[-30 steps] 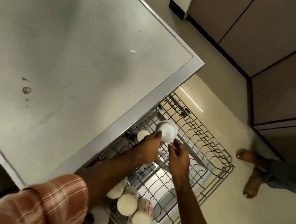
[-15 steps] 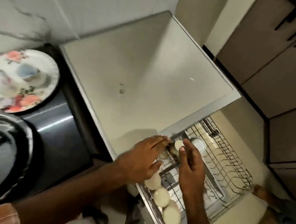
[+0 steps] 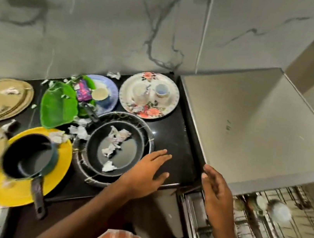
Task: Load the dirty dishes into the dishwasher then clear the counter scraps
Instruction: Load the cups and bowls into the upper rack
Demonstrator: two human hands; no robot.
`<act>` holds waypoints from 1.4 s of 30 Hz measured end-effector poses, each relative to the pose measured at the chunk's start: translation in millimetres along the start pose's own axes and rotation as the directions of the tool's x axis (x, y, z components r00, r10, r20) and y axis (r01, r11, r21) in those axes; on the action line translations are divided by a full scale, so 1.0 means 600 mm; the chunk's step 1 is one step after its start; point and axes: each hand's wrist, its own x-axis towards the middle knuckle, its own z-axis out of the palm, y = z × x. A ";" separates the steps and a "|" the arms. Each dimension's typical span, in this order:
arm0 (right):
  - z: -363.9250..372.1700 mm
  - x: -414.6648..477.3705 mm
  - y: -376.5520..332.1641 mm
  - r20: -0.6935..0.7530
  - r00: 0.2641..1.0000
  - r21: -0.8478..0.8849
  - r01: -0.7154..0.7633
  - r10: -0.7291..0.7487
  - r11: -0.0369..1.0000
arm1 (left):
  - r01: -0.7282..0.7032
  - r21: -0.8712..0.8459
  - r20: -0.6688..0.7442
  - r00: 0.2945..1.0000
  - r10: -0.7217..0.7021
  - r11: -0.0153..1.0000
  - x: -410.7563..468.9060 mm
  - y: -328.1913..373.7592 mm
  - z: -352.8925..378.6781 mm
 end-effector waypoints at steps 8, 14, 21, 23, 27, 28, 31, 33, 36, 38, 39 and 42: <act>0.119 -0.009 -0.032 0.163 0.986 -0.021 0.035 -0.032 0.999 | 0.117 -0.088 -0.069 0.990 -0.123 0.989 -0.096 -0.108 -0.068; 0.157 0.024 -0.058 0.230 0.972 -0.018 0.045 -0.040 0.999 | 0.153 -0.161 -0.133 0.975 -0.175 0.975 -0.099 -0.131 -0.097; 0.211 0.131 -0.100 0.365 0.929 -0.094 0.102 -0.061 0.990 | 0.207 -0.212 -0.170 0.954 -0.245 0.955 -0.050 -0.131 -0.117; 0.232 0.172 -0.116 0.392 0.917 -0.118 0.129 -0.073 0.985 | 0.222 -0.203 -0.200 0.944 -0.262 0.954 -0.032 -0.134 -0.124; 0.275 0.256 -0.156 0.448 0.885 -0.182 0.228 -0.125 0.957 | 0.269 -0.190 -0.252 0.916 -0.312 0.944 0.006 -0.141 -0.137; 0.285 0.275 -0.165 0.447 0.881 -0.206 0.274 -0.159 0.939 | 0.278 -0.200 -0.263 0.909 -0.324 0.940 0.013 -0.142 -0.138; 0.320 0.339 -0.181 0.475 0.844 -0.308 0.425 -0.250 0.851 | 0.299 -0.233 -0.288 0.888 -0.359 0.925 0.030 -0.141 -0.136; 0.341 0.375 -0.186 0.513 0.822 -0.381 0.476 -0.247 0.793 | 0.315 -0.254 -0.295 0.875 -0.383 0.915 0.035 -0.137 -0.131; 0.361 0.419 -0.187 0.573 0.793 -0.507 0.539 -0.204 0.673 | 0.339 -0.286 -0.303 0.855 -0.420 0.896 0.039 -0.132 -0.120; 0.368 0.438 -0.183 0.610 0.774 -0.538 0.564 -0.172 0.626 | 0.343 -0.311 -0.298 0.850 -0.434 0.886 0.041 -0.133 -0.114; 0.370 0.445 -0.180 0.619 0.768 -0.536 0.565 -0.162 0.627 | 0.347 -0.316 -0.298 0.848 -0.439 0.883 0.043 -0.133 -0.113; 0.368 0.450 -0.172 0.601 0.772 -0.459 0.546 -0.208 0.700 | 0.357 -0.314 -0.311 0.837 -0.451 0.880 0.049 -0.139 -0.111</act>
